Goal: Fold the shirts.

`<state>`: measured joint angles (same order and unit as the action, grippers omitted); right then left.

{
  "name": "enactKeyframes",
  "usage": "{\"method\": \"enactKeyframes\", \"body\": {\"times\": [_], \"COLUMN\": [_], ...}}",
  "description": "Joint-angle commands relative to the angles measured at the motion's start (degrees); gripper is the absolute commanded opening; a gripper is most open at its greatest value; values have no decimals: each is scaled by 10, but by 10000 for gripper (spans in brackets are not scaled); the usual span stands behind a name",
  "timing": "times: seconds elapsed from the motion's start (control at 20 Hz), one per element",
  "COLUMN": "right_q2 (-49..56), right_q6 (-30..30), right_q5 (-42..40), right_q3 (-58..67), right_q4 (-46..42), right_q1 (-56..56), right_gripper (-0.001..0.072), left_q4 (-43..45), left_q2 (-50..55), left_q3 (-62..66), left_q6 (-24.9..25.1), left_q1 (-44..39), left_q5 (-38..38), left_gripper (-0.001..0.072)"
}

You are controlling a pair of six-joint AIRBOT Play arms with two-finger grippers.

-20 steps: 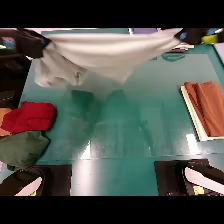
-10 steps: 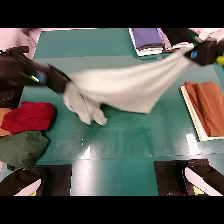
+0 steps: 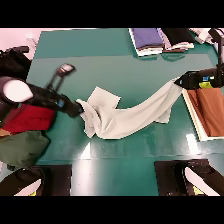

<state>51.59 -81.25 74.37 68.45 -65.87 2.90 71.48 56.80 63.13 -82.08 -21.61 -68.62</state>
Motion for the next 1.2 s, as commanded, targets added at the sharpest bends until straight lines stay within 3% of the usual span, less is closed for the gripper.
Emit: {"method": "enactKeyframes", "body": {"times": [0.0, 0.15, 0.5, 0.85, 0.9, 1.0, 1.15], "right_q2": [0, 0, 19, 56, 59, 58, 58], "right_q6": [0, 0, 0, -4, -4, -4, -4], "right_q5": [-7, -24, -17, -27, -31, -43, -40], "right_q3": [-7, -7, -7, -7, -7, -4, 42], "right_q4": [0, 0, 2, 3, 3, 1, -3], "right_q1": [0, 0, 0, -33, -38, -44, -40], "right_gripper": [15, 15, 15, 16, 15, 15, 15], "left_q4": [3, -16, -162, -182, -184, -184, -177], "left_q2": [1, 69, 296, 351, 351, 347, 301], "left_q3": [37, 37, 37, 38, 38, 43, 83], "left_q6": [-4, 0, 61, 61, 61, 62, 67], "left_q1": [113, 168, 169, 169, 169, 169, 173], "left_q5": [38, 30, 7, 28, 28, 21, 19], "left_gripper": [559, 559, 561, 558, 448, 24, 29]}}
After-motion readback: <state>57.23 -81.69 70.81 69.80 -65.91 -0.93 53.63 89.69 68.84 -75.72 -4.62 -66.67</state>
